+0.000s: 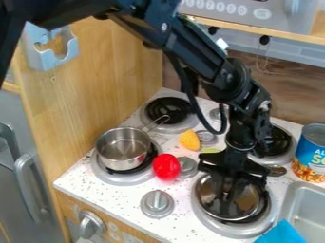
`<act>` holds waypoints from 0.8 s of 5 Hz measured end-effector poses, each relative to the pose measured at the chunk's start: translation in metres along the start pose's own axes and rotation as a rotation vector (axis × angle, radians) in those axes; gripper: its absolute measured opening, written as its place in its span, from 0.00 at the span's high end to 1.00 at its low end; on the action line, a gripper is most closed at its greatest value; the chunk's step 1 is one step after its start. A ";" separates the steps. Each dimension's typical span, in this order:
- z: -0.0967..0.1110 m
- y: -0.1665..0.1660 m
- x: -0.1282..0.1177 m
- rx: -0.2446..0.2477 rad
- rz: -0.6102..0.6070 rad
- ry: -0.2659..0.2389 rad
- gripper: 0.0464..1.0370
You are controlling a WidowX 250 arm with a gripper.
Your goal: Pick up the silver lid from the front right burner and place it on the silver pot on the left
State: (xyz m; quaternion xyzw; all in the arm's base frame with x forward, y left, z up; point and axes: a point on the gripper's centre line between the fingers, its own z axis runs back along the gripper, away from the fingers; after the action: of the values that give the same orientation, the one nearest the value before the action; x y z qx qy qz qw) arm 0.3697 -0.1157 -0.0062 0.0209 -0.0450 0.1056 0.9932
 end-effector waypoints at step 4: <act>0.040 0.073 0.010 -0.096 0.221 -0.005 0.72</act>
State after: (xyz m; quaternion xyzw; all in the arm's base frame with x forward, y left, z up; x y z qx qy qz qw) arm 0.3604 -0.0439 0.0374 -0.0314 -0.0542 0.2122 0.9752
